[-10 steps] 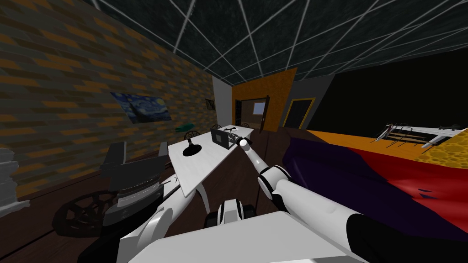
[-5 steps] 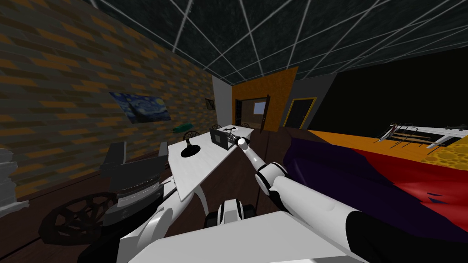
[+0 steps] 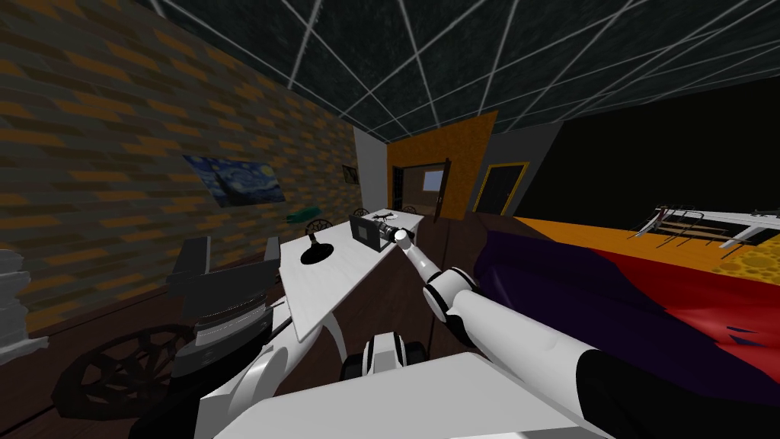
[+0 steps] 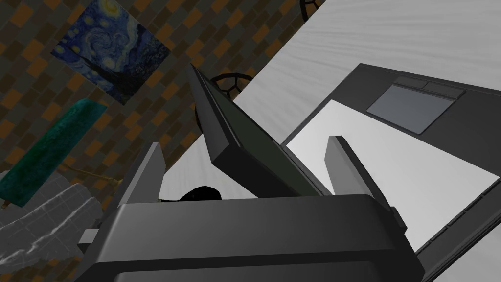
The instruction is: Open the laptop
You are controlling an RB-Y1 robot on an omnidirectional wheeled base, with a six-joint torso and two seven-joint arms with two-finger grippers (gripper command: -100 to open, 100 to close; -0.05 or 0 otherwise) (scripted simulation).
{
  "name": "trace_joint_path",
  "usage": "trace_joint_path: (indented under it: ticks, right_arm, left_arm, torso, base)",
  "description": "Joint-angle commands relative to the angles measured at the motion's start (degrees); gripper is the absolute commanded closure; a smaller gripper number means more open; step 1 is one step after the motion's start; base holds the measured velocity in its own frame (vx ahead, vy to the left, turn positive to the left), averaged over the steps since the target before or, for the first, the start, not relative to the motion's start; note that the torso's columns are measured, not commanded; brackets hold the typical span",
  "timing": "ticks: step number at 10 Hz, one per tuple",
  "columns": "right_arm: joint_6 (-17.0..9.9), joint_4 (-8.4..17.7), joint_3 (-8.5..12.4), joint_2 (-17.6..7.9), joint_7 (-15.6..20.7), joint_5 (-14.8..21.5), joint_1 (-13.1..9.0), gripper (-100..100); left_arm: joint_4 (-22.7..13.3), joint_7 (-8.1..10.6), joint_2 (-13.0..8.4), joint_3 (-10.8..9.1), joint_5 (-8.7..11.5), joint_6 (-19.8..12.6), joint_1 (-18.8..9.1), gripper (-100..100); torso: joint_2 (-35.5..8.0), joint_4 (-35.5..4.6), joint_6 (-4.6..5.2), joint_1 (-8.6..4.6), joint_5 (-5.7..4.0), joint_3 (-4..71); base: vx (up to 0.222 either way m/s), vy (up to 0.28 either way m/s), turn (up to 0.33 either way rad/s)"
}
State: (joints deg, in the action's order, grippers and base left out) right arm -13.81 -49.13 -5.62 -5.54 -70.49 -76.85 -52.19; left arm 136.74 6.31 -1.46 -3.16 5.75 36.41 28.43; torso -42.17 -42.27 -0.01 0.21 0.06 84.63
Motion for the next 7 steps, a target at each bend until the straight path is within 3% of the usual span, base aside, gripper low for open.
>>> trace_joint_path:
  ticks: [1,4,7]
  right_arm:
    - [-0.1,0.1,0.0,-0.1,0.0,0.0,-0.1,100]
    - [-2.8,3.2,-0.2,-1.8,-5.2,-2.6,-2.0,100]
    - [-3.7,4.2,-0.3,-2.4,-6.9,-3.4,-2.6,100]
  left_arm:
    - [0.0,0.00,0.0,0.00,0.0,0.0,0.0,0]
    - [0.0,0.00,0.0,0.00,0.0,0.0,0.0,0]
    - [0.0,0.00,0.0,-0.01,0.0,0.0,0.0,0]
  torso:
    - [-0.1,0.0,0.00,-0.14,-0.02,0.0]
    - [0.2,0.1,0.15,-0.40,-0.14,0.1]
    - [0.2,0.2,0.16,-0.39,-0.12,0.2]
  base:
    - [0.006,0.006,0.002]
    - [0.042,0.003,-0.040]
    - [0.036,-0.006,-0.024]
